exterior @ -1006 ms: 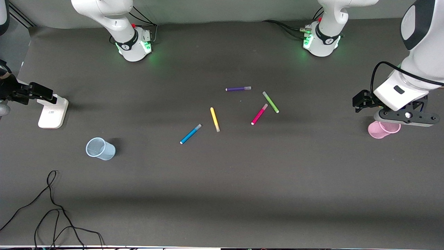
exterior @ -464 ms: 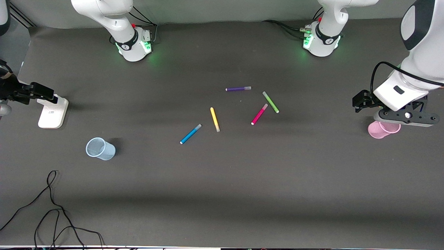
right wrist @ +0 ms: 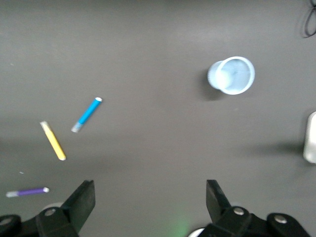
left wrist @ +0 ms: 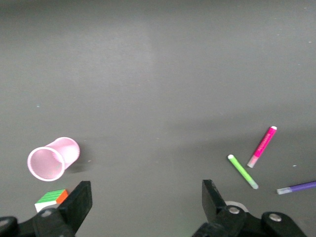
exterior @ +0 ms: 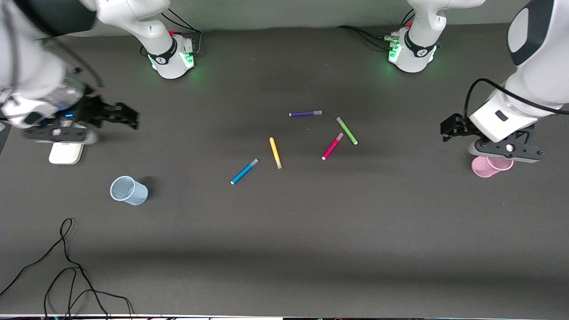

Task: Place pink and blue markers in matching cups
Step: 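Move the right gripper to the blue marker while the left gripper reaches the pink marker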

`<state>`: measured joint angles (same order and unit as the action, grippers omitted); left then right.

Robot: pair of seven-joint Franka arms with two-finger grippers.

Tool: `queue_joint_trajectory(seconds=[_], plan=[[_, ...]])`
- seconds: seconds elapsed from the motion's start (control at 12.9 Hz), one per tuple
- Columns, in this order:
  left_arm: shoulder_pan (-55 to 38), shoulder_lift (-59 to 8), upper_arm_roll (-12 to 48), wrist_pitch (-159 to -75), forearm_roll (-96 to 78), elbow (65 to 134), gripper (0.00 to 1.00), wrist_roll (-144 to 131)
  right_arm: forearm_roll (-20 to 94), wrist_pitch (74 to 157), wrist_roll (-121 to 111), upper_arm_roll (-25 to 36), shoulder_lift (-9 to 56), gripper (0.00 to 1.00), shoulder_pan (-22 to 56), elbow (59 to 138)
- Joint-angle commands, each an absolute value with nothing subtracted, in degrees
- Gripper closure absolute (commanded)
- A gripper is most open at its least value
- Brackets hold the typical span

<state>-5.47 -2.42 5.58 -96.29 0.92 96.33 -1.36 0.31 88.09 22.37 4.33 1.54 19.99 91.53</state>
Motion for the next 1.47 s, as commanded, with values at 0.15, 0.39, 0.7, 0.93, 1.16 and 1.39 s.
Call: queue_joint_trajectory(seconds=[0.15,0.39,0.7,0.93,1.16,1.39], plan=[[-17.99,-5.17,5.36,-97.37,0.80,98.26,0.01,-15.45,3.68,94.38,46.17,5.01,6.58,0.00,30.66,90.09],[-25.21,-10.00,5.27,-102.20,0.70,98.52,0.02,-18.37,6.05,97.99,63.58,5.01,8.78,0.00,34.97,90.26],[-29.09,-14.84,6.50,-113.18,0.53,104.84,0.02,-16.62,9.58,100.02,80.74,5.01,10.54,0.00,36.99,91.58],[-29.88,-18.01,7.38,-119.43,0.53,108.71,0.02,-14.59,9.67,102.47,83.49,5.01,11.16,0.00,38.14,94.12],[-30.67,-18.55,7.91,-127.48,0.62,115.37,0.03,-14.24,9.67,108.44,83.58,5.01,11.51,0.00,38.23,99.39],[-31.11,-19.15,7.91,-139.89,0.62,122.59,0.03,-14.15,9.67,113.10,83.58,5.01,14.14,0.00,38.23,102.30]])
